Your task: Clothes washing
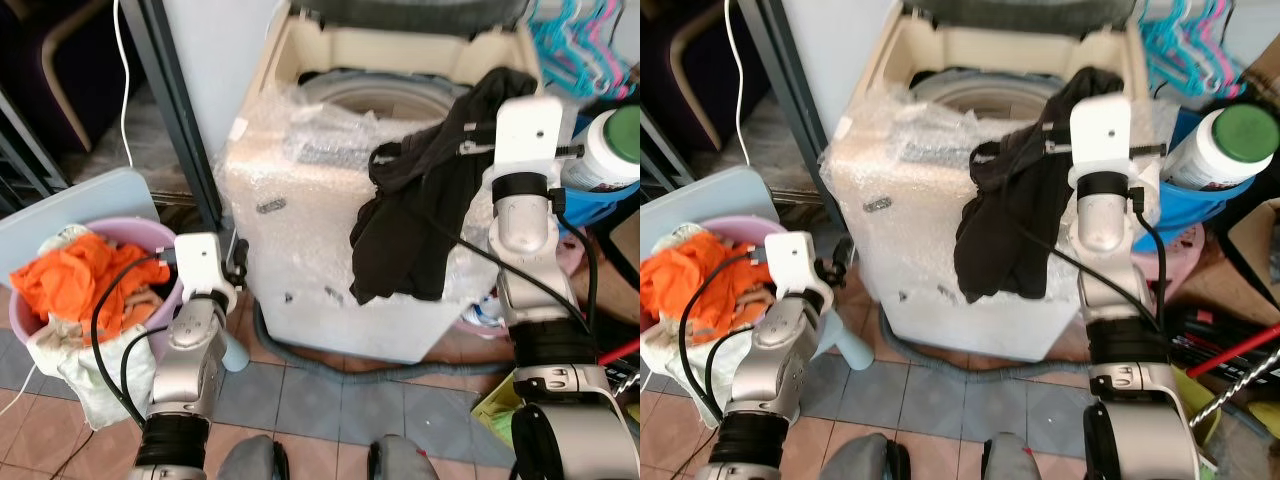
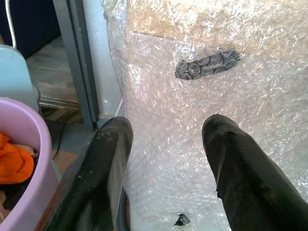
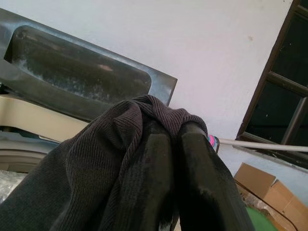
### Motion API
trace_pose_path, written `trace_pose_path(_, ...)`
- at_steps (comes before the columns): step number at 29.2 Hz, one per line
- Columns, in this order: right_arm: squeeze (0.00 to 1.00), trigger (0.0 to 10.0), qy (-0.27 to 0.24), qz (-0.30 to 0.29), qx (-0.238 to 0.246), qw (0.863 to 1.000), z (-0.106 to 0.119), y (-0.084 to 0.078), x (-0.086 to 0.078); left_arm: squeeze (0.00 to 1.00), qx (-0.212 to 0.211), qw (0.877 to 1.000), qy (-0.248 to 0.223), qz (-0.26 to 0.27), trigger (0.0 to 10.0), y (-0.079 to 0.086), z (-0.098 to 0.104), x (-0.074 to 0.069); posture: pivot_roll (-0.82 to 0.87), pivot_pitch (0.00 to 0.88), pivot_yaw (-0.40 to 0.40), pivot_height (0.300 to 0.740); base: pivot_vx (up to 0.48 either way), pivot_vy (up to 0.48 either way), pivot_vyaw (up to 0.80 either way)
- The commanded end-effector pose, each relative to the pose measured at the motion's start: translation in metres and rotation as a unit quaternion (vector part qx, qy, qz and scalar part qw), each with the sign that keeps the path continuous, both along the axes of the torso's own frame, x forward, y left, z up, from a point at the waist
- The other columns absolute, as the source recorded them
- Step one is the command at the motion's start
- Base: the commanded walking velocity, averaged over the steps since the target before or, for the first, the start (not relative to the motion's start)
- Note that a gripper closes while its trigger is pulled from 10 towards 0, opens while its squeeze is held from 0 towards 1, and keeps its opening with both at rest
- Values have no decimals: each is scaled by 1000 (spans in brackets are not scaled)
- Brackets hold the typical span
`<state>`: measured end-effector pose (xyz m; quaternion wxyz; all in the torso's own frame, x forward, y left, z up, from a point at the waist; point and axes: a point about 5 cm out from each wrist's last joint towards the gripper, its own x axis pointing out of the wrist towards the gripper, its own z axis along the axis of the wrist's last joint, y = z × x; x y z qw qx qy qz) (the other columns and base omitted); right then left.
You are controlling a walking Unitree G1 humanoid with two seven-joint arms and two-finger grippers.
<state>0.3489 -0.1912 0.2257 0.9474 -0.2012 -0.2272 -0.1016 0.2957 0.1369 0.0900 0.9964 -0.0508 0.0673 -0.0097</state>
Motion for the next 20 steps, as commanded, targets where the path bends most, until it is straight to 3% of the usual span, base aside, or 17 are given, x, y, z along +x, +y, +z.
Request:
trace_pose_path(1, 0, 10000, -17, 31, -2, 999, 9, 12, 1, 0, 3, 1000, -5, 14, 10000, 8, 2, 1, -43, 47, 35, 740, 0, 0, 0)
trace_pose_path(8, 0, 10000, 15, 78, 23, 997, -4, 18, -4, 0, 17, 999, -17, 33, 10000, 16, 3, -3, -48, 50, 36, 740, 36, 0, 0)
trace_pose_path(20, 0, 10000, 16, 131, 7, 991, -1, 30, -8, 0, 6, 999, -24, 20, 10000, 12, 4, -2, -57, 48, 39, 740, 388, 0, 0)
